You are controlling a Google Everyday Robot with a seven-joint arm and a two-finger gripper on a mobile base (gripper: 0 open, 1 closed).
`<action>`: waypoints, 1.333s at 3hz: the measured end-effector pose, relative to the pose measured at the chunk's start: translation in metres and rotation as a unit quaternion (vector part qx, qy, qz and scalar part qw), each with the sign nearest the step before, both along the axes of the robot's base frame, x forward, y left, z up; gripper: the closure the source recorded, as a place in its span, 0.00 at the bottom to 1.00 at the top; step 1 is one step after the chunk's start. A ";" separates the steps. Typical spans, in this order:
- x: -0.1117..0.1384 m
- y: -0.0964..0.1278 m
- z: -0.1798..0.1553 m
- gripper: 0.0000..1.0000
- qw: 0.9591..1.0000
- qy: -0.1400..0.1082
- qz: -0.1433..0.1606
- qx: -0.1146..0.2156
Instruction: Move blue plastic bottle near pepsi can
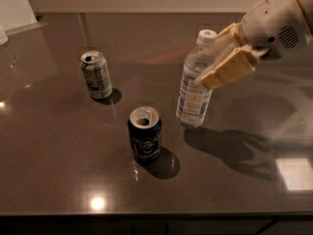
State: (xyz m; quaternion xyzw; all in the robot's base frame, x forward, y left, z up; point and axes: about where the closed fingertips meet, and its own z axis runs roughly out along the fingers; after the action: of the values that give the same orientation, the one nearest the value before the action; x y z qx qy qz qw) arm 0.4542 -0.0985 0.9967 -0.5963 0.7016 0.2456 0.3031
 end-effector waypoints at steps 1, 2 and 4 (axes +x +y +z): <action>-0.021 0.014 -0.012 1.00 1.000 0.005 0.028 -0.007; -0.033 0.022 -0.019 1.00 0.999 0.000 0.045 -0.015; -0.043 0.028 -0.030 0.58 0.998 -0.018 0.051 -0.027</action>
Offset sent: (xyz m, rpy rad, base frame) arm -0.0470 0.0277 -0.0286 -0.0474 -0.0072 0.1241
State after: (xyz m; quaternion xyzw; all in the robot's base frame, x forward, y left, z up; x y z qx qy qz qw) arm 0.4110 -0.0701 0.9667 -0.6437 0.6710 0.2309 0.2864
